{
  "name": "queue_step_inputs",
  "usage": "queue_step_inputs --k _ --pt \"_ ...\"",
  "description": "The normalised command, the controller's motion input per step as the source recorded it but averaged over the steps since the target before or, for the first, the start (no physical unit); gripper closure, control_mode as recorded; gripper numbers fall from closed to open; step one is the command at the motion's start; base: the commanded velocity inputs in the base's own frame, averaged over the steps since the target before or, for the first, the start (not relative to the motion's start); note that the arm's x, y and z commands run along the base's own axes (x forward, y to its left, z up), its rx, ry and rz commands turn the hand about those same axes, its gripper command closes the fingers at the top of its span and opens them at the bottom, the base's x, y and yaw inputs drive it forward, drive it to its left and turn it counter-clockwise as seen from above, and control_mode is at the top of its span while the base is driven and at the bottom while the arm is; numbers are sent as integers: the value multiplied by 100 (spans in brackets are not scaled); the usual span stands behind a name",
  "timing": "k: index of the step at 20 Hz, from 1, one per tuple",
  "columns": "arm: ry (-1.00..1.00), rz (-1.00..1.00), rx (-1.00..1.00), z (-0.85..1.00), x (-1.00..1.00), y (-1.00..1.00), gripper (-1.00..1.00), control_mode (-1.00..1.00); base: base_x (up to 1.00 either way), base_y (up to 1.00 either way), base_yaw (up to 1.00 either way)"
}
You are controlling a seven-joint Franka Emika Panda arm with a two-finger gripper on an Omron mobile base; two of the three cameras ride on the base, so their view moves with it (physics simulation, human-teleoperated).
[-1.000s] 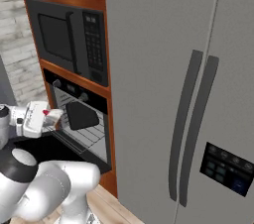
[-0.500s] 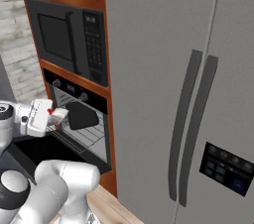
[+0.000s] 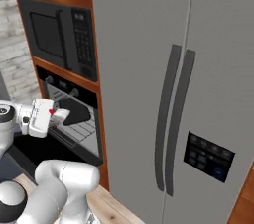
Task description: Take the baked cake out of the oven and place it on the plate for cooling. Then close the oven door.
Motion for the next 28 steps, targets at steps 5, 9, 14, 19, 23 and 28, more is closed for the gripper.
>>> queue_step_inputs --k 5,9,14,19,23,28 --pt "0 0 0 0 0 0 100 100 -49 0 -14" --pt "0 0 0 0 0 0 100 100 -53 -16 -15" --pt "0 0 0 0 0 0 100 100 -43 -40 -15" --pt "0 0 0 0 0 0 100 100 -32 -53 -10" --pt "0 0 0 0 0 0 100 100 -23 -62 -3" --pt "0 0 0 0 0 0 100 100 -16 -69 0"
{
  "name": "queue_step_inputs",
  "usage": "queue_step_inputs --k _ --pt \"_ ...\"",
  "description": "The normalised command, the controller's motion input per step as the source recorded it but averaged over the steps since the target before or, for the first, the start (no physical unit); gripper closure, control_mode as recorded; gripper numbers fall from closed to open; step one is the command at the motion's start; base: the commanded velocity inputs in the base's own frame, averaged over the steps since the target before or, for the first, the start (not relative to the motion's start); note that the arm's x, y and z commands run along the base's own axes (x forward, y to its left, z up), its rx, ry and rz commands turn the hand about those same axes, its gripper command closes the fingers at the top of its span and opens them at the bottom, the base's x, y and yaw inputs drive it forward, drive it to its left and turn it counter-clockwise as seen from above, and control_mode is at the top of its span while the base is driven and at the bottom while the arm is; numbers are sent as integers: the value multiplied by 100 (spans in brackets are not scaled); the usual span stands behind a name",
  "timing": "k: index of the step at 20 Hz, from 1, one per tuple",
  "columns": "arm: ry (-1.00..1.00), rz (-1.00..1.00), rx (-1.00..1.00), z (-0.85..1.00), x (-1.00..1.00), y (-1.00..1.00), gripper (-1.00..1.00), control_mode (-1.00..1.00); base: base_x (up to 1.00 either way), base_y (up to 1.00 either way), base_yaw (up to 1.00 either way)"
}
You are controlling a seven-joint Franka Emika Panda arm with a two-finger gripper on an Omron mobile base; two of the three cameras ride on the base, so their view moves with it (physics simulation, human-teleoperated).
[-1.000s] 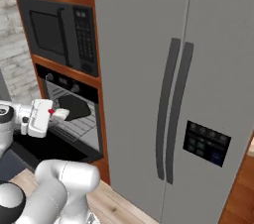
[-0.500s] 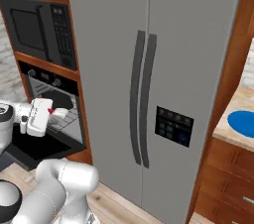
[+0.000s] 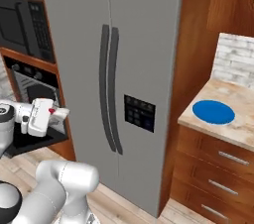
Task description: Take the baked cake out of the oven and place it on the plate for cooling. Then close the oven door.
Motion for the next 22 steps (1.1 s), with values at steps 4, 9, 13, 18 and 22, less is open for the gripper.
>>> queue_step_inputs --k 4,9,13,18,22 --pt "0 0 0 0 0 0 100 100 -3 -72 0" --pt "0 0 0 0 0 0 100 100 2 -80 1" --pt "0 0 0 0 0 0 100 100 16 -86 9" --pt "0 0 0 0 0 0 100 100 18 -78 11" --pt "0 0 0 0 0 0 100 100 17 -73 11"
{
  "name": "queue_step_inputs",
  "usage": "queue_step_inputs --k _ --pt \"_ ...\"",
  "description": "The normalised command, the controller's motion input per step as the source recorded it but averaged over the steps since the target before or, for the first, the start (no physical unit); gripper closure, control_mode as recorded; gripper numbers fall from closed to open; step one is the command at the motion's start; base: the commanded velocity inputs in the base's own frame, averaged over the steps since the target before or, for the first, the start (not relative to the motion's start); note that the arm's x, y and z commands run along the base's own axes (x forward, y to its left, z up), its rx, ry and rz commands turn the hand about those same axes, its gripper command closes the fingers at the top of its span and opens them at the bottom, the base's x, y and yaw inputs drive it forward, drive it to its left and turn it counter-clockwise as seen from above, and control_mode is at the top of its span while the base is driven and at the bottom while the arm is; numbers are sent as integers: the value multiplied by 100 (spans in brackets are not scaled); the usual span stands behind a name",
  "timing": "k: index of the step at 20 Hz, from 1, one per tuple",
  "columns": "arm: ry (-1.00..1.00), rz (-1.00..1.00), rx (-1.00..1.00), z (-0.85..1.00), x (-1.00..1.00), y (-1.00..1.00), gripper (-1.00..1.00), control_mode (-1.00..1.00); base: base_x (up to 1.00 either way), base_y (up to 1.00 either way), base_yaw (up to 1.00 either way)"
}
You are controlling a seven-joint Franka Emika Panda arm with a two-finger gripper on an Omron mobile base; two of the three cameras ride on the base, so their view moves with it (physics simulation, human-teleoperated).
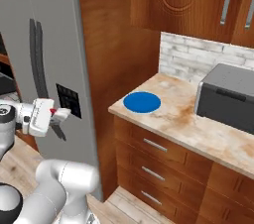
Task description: Take the baked cake out of the oven and place it on the plate for cooling. Then close the oven door.
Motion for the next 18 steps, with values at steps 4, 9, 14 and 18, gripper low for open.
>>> queue_step_inputs --k 4,9,14,18 --pt "0 0 0 0 0 0 100 100 20 -71 8" --pt "0 0 0 0 0 0 100 100 19 -70 7" --pt "0 0 0 0 0 0 100 100 16 -70 7" --pt "0 0 0 0 0 0 100 100 19 -69 6"
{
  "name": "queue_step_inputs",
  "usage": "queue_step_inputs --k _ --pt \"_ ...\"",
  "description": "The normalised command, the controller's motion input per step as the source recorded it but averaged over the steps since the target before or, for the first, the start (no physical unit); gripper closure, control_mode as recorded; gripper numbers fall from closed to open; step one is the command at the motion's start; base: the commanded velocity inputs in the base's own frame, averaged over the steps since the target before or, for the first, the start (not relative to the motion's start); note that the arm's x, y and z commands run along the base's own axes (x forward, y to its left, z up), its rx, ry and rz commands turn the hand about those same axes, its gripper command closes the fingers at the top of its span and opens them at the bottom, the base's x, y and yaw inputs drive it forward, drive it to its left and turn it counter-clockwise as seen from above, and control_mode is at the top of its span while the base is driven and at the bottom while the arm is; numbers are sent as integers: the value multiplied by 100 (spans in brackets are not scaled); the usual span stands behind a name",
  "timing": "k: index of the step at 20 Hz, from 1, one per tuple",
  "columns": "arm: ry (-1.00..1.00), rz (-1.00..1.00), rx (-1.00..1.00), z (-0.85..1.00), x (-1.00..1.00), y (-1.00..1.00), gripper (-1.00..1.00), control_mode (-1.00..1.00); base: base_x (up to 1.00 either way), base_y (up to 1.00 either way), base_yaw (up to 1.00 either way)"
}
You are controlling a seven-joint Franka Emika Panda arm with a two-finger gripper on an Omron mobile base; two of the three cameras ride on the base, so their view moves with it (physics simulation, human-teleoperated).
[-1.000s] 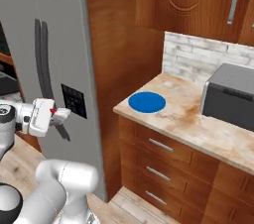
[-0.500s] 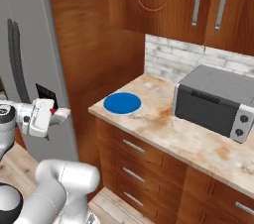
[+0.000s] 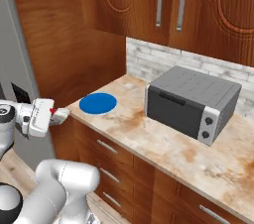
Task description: Take the baked cake out of the oven and place it on the plate for cooling. Then close the oven door.
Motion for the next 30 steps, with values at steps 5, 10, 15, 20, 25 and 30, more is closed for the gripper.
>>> queue_step_inputs --k 5,10,15,20,25,30 --pt "0 0 0 0 0 0 100 100 17 -59 5" --pt "0 0 0 0 0 0 100 100 14 -49 2" --pt "0 0 0 0 0 0 100 100 13 -43 1" --pt "0 0 0 0 0 0 100 100 14 -41 1" --pt "0 0 0 0 0 0 100 100 14 -36 2" --pt "-14 5 3 0 20 -25 100 -100 0 0 0"
